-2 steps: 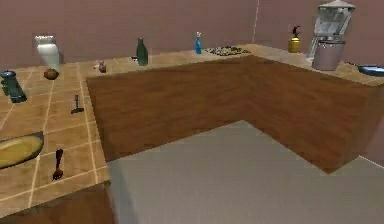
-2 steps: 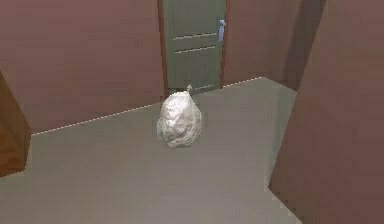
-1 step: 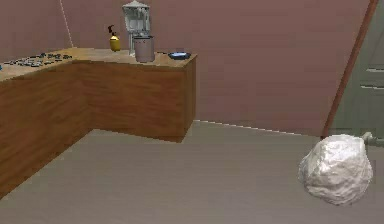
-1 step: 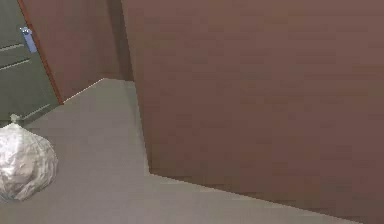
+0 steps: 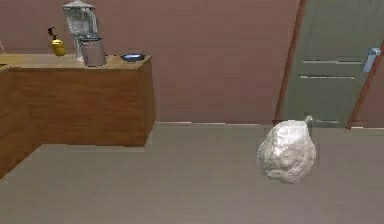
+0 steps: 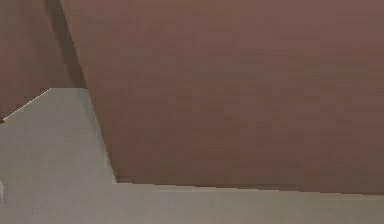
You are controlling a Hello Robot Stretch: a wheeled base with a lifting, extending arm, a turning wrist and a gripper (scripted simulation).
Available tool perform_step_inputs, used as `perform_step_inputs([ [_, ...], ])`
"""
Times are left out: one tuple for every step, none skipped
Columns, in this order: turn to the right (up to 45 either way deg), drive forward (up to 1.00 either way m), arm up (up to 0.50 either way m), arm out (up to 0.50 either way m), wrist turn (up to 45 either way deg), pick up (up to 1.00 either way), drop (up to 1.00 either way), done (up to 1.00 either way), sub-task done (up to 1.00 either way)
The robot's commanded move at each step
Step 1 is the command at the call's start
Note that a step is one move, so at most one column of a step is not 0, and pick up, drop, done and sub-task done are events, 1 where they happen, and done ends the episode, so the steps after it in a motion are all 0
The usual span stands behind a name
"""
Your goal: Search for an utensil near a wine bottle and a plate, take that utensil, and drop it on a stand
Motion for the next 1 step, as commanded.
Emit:
perform_step_inputs([
  [0.0, 0.3, 0.0, 0.0, 0.0, 0.0, 0.0, 0.0, 0.0],
])
